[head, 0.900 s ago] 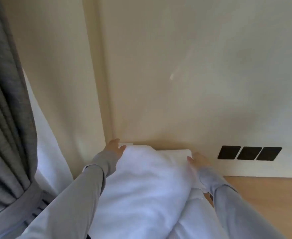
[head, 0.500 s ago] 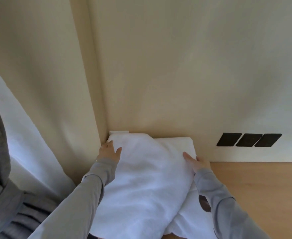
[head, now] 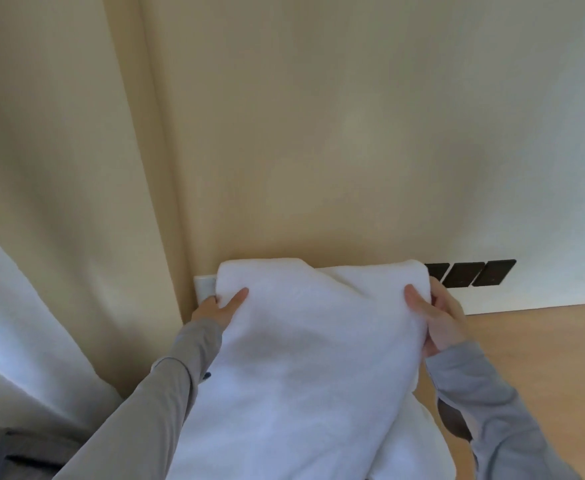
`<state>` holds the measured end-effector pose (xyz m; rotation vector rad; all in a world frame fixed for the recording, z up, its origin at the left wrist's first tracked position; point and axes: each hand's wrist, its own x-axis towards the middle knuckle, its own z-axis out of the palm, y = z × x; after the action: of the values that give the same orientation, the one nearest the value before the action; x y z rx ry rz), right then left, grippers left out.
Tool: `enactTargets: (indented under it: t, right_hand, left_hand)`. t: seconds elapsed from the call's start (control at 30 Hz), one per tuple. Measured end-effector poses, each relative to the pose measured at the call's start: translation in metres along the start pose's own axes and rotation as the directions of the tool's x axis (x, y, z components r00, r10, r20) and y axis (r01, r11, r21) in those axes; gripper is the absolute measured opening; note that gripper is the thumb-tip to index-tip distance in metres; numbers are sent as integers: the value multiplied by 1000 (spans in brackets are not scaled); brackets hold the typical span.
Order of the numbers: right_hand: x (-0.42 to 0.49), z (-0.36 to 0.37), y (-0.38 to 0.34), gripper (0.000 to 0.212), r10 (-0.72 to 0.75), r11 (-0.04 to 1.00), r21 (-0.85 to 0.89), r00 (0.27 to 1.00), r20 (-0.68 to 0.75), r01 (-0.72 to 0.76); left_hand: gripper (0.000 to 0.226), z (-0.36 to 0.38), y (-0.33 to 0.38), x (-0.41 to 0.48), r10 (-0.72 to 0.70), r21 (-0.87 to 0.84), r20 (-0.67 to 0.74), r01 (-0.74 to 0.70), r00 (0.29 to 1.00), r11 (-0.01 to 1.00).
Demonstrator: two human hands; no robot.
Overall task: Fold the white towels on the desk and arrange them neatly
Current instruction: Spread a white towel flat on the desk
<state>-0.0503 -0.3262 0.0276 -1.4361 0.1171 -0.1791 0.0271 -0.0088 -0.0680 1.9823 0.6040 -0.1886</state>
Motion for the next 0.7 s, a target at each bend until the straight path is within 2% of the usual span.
enactTargets:
  t: [0.07, 0.13, 0.23, 0.4, 0.47, 0.57, 0.7]
  right_hand:
    - [0, -6, -10, 12, -16, 999, -41, 999, -47, 14]
    - [1, -13, -17, 17, -24, 997, -71, 995, -97, 17]
    - [-1, -23, -24, 22, -44, 995, -93, 985, -164, 29]
    - [-9, -46, -49, 10, -123, 990, -102, 963, -240, 101]
    - [-12, -57, -64, 18, -178, 981, -120, 942, -285, 149]
    - [-19, -78, -87, 16, -267, 963, -131, 905, -332, 236]
    - [-32, -117, -118, 28, -363, 932, -174, 836, -413, 319]
  left_hand:
    - [80, 2, 4, -3, 17, -135, 19, -14, 1000, 991]
    - [70, 1, 8, -10, 49, -231, 43, -38, 998, 972]
    - [54, -2, 20, -25, 170, -353, 50, -141, 984, 925]
    - [39, -8, 60, -63, 393, -421, -73, -385, 917, 821]
    - [28, -8, 81, -80, 455, -469, -125, -457, 882, 756]
    - [15, -3, 115, -107, 530, -503, -182, -541, 829, 674]
    - [7, 23, 158, -144, 605, -565, -229, -610, 763, 555]
